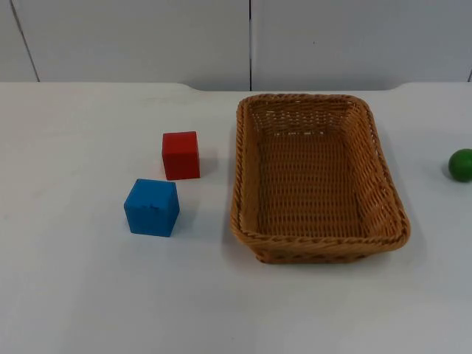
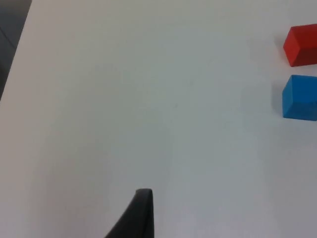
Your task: Place all geometric objects except the red cube into the basket.
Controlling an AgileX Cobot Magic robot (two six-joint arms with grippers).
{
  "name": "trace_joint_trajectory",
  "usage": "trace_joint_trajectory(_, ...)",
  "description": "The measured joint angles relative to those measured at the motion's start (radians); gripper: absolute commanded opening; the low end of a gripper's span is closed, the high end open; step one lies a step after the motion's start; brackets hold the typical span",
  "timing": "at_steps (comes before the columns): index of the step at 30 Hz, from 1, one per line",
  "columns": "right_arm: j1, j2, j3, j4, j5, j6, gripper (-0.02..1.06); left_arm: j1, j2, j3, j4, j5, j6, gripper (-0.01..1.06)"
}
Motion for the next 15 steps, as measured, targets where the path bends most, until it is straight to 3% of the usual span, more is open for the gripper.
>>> trace_joint_trajectory(7,0.0,0.0,0.0,0.0,0.0,0.0,0.88,0.0,0.245,-0.004,-0.026,-0.062,0.039,1.04)
trace_joint_trajectory(13,0.0,0.0,0.0,0.0,0.0,0.0,0.88,0.0,0.48,-0.004,-0.201,-0.113,0.182,0.89)
trace_joint_trajectory(15,0.0,0.0,0.0,0.0,0.0,0.0,0.88,0.0,0.529,-0.004,-0.225,-0.123,0.202,0.88)
